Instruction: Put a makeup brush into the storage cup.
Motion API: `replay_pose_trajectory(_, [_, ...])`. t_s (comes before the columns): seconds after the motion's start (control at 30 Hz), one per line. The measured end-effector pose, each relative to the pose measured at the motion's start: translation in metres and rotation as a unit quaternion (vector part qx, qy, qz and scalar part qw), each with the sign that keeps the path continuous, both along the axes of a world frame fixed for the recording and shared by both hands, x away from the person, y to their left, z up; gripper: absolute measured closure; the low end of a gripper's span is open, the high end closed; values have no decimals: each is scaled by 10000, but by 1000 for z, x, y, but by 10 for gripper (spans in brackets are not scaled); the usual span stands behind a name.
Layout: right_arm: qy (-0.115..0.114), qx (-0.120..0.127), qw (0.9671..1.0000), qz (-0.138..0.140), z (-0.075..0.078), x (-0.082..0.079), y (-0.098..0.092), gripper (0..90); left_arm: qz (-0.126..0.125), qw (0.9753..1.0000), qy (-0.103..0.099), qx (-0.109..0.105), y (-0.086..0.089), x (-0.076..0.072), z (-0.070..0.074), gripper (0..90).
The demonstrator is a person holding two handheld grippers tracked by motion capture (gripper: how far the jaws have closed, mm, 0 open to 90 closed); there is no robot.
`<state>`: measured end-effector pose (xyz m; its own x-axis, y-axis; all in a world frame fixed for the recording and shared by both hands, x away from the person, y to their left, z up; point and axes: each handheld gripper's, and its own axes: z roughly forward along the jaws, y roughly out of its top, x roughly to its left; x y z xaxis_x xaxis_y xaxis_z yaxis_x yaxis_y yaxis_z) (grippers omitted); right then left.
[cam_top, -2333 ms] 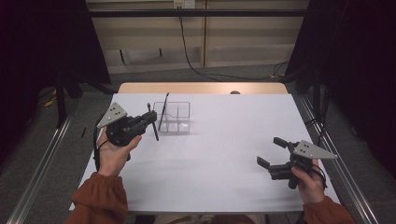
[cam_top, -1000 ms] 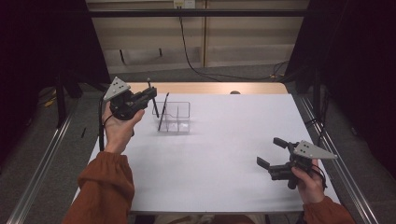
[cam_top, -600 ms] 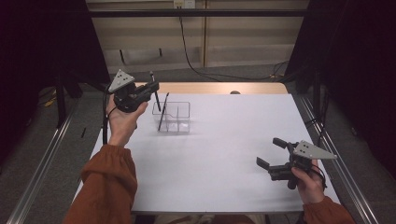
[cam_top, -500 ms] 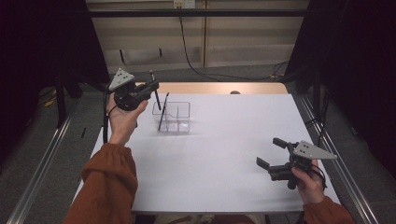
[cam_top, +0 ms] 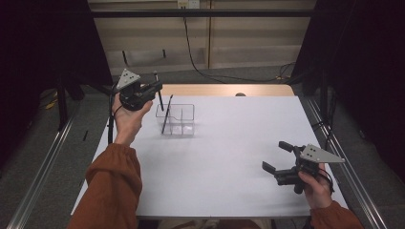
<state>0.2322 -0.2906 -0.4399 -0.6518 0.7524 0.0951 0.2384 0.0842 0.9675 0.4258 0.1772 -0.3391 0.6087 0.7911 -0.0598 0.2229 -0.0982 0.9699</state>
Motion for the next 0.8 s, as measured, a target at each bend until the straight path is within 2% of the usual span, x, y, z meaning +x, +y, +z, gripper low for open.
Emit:
replay_pose_trajectory(0.37, [-7, -19, 10000, -18, 0, 0, 0, 0, -60, 9998, 135, 133, -3, 2, -10, 839])
replay_pose_trajectory(0.8, [15, -41, 10000, -10, -1, 0, 0, 0, 9, 9995, 262, 162, 1, 4, -24, 840])
